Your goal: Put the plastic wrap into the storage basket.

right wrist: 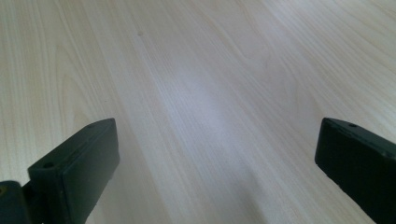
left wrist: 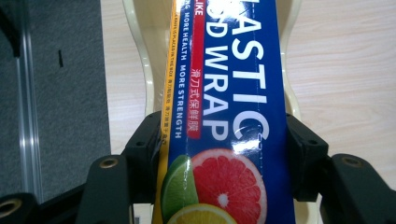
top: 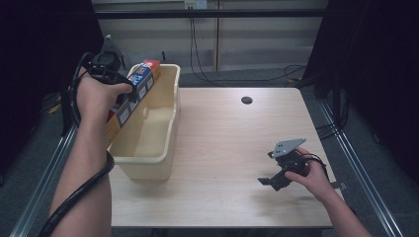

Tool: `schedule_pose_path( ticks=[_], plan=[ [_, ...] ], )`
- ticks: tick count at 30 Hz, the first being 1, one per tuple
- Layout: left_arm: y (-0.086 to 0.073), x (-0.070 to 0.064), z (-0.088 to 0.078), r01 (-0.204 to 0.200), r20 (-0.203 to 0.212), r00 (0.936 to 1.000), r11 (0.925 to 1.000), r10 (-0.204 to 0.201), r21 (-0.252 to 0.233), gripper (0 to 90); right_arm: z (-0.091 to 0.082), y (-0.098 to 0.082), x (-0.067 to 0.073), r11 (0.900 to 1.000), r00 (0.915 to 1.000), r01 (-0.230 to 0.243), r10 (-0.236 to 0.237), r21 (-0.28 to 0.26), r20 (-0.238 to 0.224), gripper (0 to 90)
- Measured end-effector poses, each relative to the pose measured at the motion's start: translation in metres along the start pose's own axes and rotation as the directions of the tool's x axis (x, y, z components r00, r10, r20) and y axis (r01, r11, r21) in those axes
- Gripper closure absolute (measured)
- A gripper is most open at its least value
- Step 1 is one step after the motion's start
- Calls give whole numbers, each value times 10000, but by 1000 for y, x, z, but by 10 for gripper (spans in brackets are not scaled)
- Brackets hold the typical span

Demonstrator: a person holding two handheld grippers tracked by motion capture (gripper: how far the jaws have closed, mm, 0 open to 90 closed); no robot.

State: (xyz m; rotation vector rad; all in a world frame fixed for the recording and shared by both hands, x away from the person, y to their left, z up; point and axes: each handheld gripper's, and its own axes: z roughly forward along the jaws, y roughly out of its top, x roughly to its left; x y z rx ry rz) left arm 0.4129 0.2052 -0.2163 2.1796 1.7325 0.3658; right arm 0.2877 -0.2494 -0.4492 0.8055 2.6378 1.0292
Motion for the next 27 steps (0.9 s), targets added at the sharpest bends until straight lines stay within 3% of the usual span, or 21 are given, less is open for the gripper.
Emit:
schedule_pose_path(
  ticks=[9,11,20,27],
  plan=[
    [-1,-10,11,621,-48,9981,9981,-621,-6,411,-1,-1,0,10000,10000,15,-15,34,-23,0],
    [-1,-12,13,535,-67,9985,9986,-535,21,411,-2,-1,0,10000,9999,-18,18,17,116,1],
    [-5,-18,22,1031,31,9947,9947,-1031,-31,410,-2,-2,1,10000,9999,9,-9,-13,100,1],
    [-8,-20,32,1061,139,9942,9943,-1062,79,410,-1,-2,1,10000,9999,35,-36,63,153,1]
  ],
)
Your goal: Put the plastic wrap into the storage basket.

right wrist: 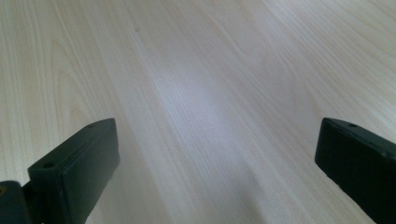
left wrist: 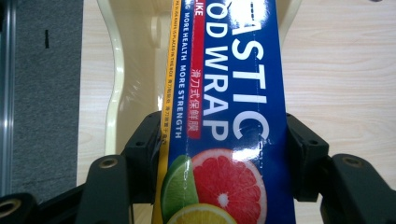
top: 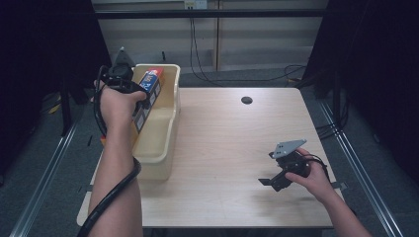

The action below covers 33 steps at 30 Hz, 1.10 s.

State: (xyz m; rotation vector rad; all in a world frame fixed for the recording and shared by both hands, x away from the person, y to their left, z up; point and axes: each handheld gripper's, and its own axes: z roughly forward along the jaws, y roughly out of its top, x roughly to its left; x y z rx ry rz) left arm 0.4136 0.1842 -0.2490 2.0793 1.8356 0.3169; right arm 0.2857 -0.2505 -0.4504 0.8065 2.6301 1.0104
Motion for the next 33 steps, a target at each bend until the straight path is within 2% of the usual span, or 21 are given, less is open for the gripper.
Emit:
schedule_pose_path(
  ticks=[9,19,26,27,29,30,33],
  plan=[
    [-5,1,12,230,73,9997,9997,-230,91,410,2,0,1,10000,10000,37,-37,24,-16,1],
    [-8,2,22,267,114,9996,9993,-270,268,409,1,-1,1,10000,10000,29,-29,15,-40,1],
    [-11,2,28,507,110,9986,9981,-511,360,409,1,-1,1,10000,10000,4,-4,20,-50,1],
    [-11,3,29,434,109,9990,9982,-438,403,409,0,-1,0,10000,10000,24,-24,15,-41,1],
    [-12,3,31,579,73,9983,9974,-582,420,409,0,-1,0,10000,10000,8,-8,-30,-42,1],
    [-12,4,32,454,58,9989,9977,-457,495,409,0,-1,0,10000,10000,-6,6,-50,-68,1],
    [-13,4,34,611,104,9980,9969,-617,489,409,0,-1,0,10000,10000,-11,11,-74,-82,1]
  ],
)
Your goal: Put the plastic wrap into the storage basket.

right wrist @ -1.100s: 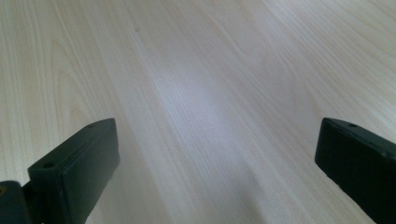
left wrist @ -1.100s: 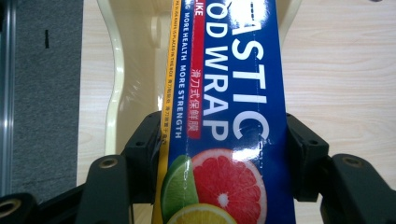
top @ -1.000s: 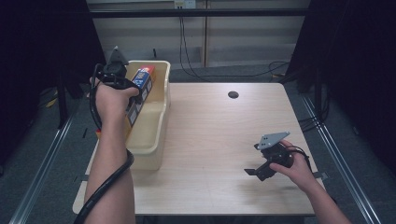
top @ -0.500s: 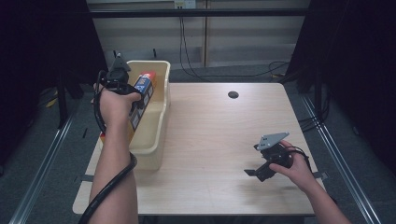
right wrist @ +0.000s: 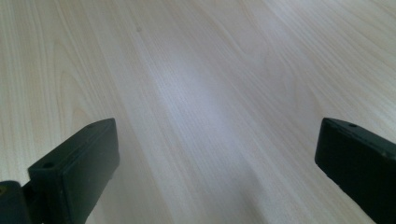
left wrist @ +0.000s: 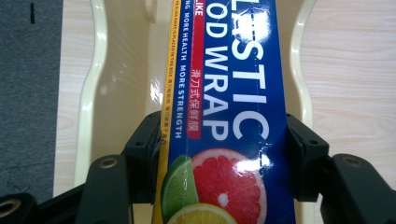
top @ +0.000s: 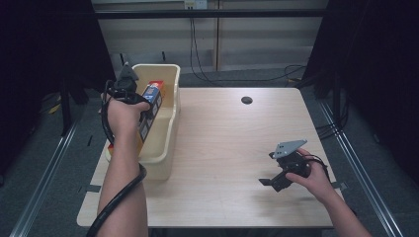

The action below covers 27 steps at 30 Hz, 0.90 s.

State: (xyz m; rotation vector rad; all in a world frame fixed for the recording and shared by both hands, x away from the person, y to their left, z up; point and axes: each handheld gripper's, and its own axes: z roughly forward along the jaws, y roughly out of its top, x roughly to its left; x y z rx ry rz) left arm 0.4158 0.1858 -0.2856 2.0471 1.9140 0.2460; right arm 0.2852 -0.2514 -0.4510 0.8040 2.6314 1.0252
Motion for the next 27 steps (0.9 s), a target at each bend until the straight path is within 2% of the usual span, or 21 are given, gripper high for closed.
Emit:
schedule_pose_path(
  ticks=[2,7,9,16,18,27],
  plan=[
    [0,0,0,-76,-165,9998,10000,77,47,409,0,0,0,10000,10000,29,-29,17,26,0],
    [0,1,2,41,-118,9999,10000,-40,45,409,0,-1,-1,10000,10000,18,-18,15,22,1],
    [-1,2,3,-69,-154,9999,10000,70,61,409,1,-1,-1,10000,10000,-10,10,-7,-36,1],
    [-2,0,8,190,-67,9998,9997,-189,161,409,0,-1,-1,10000,10000,-23,23,0,18,1],
    [-2,1,10,56,-117,9999,9998,-53,202,408,0,-1,0,10000,10000,-11,11,9,21,0],
    [-5,2,15,181,-173,9997,9994,-176,308,407,1,-1,0,10000,10000,26,-26,-4,-58,0]
  ],
)
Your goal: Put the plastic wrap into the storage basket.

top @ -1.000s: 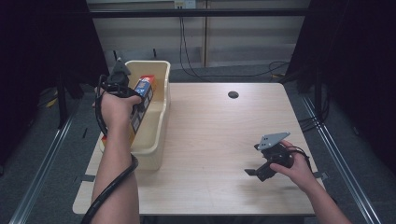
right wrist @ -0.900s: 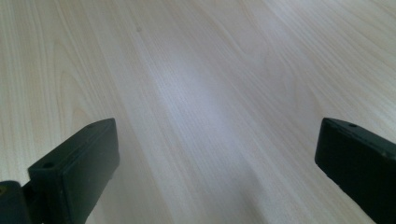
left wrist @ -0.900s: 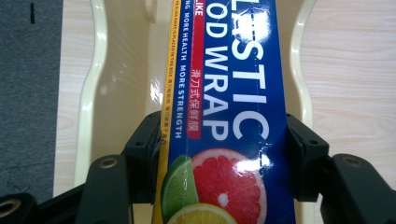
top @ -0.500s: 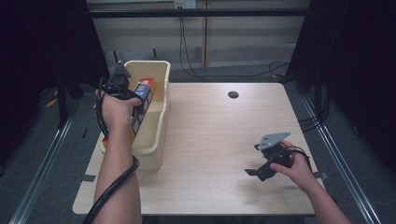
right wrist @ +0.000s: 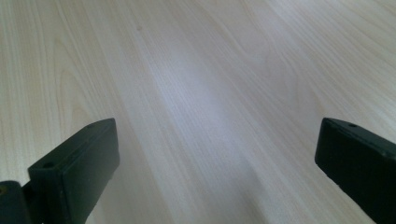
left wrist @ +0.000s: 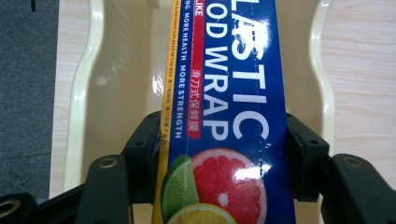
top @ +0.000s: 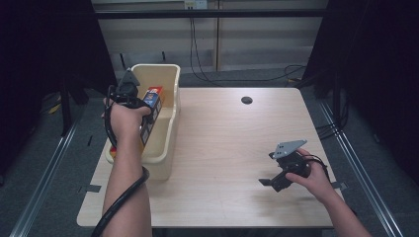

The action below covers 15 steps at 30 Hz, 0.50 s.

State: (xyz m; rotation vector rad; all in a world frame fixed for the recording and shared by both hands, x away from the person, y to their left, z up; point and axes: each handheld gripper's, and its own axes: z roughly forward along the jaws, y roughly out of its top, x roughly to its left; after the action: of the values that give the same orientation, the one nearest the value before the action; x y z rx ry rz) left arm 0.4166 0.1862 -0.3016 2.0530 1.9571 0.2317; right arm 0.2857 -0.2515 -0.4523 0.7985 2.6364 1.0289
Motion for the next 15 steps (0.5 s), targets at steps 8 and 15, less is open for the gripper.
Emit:
schedule_pose_path(
  ticks=[8,15],
  plan=[
    [-1,0,5,24,15,10000,10000,-24,88,407,0,0,0,10000,10000,-6,7,31,-48,1],
    [-2,-1,9,111,67,9999,9998,-112,165,406,0,0,0,10000,10000,-2,2,44,-10,0]
  ],
)
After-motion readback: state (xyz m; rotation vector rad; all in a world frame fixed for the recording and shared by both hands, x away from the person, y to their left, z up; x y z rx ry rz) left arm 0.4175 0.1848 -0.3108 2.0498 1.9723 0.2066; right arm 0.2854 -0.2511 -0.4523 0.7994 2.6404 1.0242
